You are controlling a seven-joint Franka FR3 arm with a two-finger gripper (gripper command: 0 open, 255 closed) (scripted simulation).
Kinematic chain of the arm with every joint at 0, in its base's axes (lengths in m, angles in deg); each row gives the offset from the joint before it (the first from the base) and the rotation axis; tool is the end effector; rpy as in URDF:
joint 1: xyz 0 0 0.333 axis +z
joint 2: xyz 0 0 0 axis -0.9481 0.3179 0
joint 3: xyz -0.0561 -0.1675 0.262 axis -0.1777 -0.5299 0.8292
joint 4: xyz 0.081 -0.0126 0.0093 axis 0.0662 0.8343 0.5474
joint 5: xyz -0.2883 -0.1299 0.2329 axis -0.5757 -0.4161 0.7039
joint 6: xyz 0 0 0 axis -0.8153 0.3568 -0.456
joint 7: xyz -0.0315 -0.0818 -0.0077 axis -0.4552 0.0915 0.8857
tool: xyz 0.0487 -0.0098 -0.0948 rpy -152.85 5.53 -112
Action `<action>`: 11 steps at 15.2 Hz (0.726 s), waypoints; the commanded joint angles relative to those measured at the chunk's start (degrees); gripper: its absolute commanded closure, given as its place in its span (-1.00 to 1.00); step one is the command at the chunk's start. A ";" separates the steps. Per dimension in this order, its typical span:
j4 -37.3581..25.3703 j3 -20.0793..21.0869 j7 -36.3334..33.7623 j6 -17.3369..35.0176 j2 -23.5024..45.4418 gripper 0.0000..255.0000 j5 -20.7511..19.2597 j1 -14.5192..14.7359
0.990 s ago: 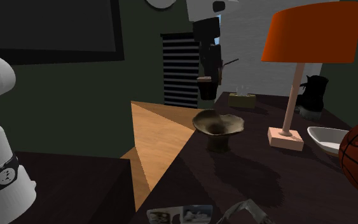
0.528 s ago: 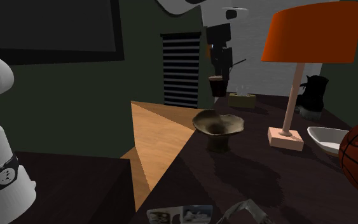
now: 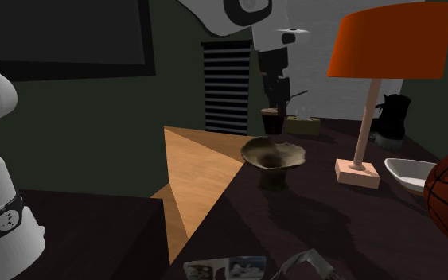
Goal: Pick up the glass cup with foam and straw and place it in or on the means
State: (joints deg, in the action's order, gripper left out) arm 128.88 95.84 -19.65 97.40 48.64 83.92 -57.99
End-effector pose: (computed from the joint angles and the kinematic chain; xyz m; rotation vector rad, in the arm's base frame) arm 0.5585 0.3170 0.4253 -3.0293 -0.3315 -0.2856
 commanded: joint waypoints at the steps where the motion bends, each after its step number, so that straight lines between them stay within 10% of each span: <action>1: 0.97 -0.06 -0.28 1.47 0.48 1.00 -0.29 0.10; 11: 2.47 -0.29 -0.70 4.15 1.73 1.00 -0.91 0.25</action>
State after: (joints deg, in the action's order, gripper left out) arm 131.36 95.55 -20.34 101.54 50.37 83.02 -57.74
